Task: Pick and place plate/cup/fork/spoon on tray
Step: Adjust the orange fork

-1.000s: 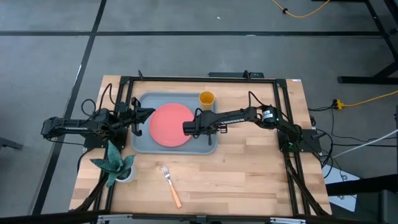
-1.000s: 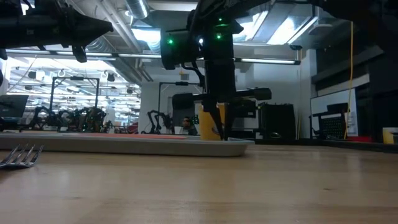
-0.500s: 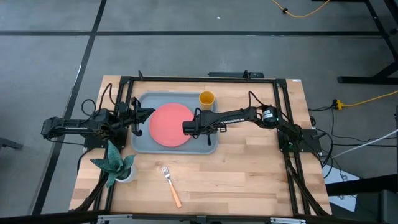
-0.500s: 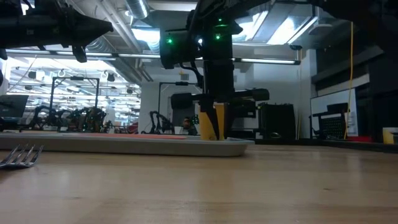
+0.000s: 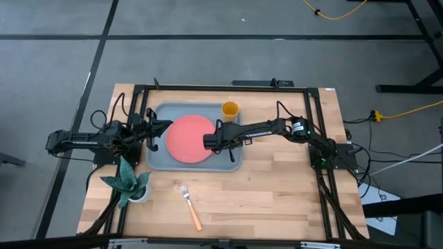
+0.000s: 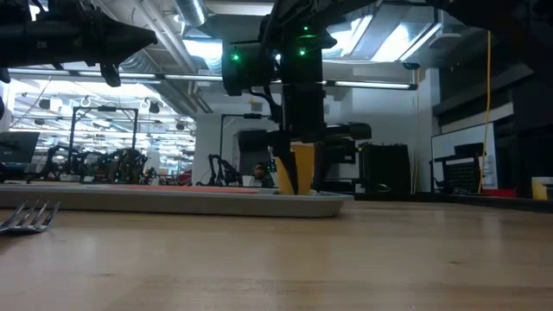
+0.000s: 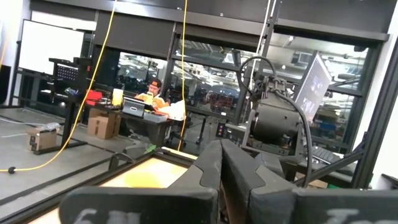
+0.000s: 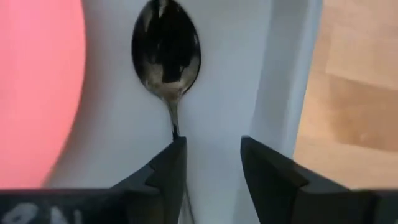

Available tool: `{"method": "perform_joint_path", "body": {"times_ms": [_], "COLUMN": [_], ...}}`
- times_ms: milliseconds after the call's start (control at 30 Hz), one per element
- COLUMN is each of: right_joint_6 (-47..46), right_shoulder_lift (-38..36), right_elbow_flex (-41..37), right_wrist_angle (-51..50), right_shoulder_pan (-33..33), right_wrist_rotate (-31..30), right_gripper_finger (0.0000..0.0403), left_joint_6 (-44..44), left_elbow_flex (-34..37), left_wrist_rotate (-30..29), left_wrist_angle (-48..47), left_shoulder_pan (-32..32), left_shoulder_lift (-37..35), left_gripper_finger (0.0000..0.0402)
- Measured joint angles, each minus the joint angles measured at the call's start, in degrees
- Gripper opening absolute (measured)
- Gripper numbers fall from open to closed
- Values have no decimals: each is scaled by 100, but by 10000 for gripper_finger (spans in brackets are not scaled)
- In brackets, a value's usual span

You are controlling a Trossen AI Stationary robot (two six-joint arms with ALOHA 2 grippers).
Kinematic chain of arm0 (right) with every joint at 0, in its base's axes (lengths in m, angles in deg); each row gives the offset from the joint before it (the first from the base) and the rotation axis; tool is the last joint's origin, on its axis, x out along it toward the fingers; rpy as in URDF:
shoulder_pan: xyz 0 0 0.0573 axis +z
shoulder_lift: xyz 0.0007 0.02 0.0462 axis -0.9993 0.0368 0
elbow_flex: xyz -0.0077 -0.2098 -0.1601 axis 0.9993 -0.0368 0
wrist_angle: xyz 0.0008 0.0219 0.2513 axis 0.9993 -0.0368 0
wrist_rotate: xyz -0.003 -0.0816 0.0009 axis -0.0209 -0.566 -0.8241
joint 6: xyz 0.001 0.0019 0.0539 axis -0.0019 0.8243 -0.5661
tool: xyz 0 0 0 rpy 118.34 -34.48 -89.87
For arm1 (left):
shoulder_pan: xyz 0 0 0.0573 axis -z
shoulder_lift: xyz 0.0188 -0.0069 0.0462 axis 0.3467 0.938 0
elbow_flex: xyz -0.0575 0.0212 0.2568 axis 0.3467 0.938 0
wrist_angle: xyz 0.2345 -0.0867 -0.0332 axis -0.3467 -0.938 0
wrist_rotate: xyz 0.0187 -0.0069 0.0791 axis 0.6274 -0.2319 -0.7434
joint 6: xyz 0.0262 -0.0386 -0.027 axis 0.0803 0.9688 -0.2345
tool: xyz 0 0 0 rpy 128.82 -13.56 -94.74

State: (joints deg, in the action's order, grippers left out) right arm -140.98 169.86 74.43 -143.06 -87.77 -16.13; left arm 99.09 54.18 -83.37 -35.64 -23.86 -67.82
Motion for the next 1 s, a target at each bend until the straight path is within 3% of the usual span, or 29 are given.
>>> {"method": "perform_joint_path", "body": {"times_ms": [167,400,500,733,800,1000], "right_joint_6": [1380,2575,2693,1013,1377,2514], "right_shoulder_lift": [-1,-17,-17,-31,-33,-20], "right_elbow_flex": [2,149,157,625,719,721], "right_wrist_angle": [91,134,487,961,1207,3229], "right_shoulder_pan": [148,445,675,1075,1168,1563], "right_wrist_rotate": [76,1204,1338,853,727,-7], "right_gripper_finger": [156,156,156,156,156,156], "left_joint_6": [0,-2,0,0,-1,-1], "left_elbow_flex": [0,0,0,0,0,0], "left_wrist_rotate": [-1,-2,0,-2,-2,-2], "left_wrist_angle": [-1,-2,-2,0,-2,-1], "left_shoulder_pan": [1,0,2,1,0,1], "left_shoulder_lift": [0,0,0,0,1,2], "left_gripper_finger": [0,0,0,0,0,0]}}
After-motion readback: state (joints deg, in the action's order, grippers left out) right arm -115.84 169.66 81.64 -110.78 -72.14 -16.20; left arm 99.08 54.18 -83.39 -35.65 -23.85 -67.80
